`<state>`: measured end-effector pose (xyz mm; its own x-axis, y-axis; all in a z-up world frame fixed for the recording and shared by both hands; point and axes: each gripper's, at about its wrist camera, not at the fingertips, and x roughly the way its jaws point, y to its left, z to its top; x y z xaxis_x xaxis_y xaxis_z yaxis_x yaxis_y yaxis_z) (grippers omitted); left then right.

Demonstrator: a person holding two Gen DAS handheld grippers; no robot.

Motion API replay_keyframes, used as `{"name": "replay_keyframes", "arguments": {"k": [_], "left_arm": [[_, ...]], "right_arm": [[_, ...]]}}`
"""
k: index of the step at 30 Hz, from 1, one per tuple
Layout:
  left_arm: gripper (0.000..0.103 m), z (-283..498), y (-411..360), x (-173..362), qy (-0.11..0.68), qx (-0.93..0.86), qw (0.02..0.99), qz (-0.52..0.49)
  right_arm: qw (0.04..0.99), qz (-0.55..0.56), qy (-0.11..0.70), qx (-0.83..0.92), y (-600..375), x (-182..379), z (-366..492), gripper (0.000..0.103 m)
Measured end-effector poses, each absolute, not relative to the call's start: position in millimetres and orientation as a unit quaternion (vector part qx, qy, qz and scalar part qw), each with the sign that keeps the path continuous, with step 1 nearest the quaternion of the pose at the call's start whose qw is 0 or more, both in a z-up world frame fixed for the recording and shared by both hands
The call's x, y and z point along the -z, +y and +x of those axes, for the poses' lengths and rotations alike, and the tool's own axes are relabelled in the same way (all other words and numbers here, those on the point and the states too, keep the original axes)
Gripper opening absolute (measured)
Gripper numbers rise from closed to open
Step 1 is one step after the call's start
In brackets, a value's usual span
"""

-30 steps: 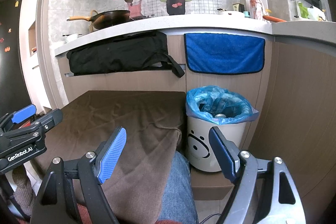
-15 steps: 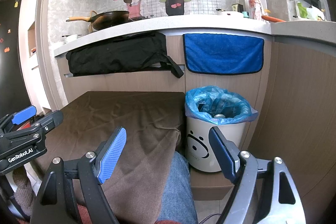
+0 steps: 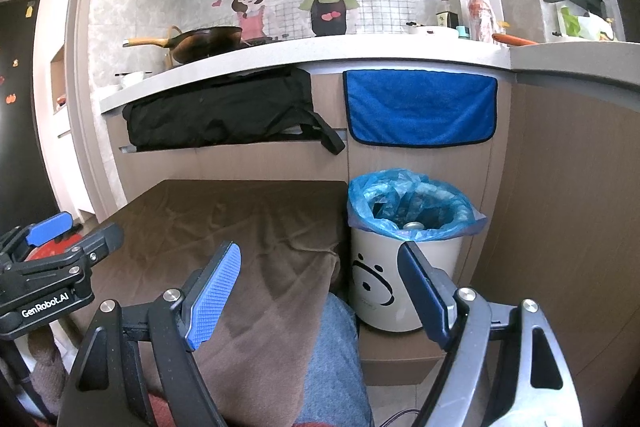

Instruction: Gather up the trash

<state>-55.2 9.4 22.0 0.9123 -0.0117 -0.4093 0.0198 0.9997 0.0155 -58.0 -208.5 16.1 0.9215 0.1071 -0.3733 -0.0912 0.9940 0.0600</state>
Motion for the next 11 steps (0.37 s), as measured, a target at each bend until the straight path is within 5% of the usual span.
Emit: {"name": "replay_keyframes", "arguments": {"k": [11], "left_arm": [[0.09, -45, 14, -19, 0.216, 0.016, 0.976, 0.001]], "right_arm": [[0.979, 0.021, 0.197, -0.05, -209, -16, -57, 0.079]]}}
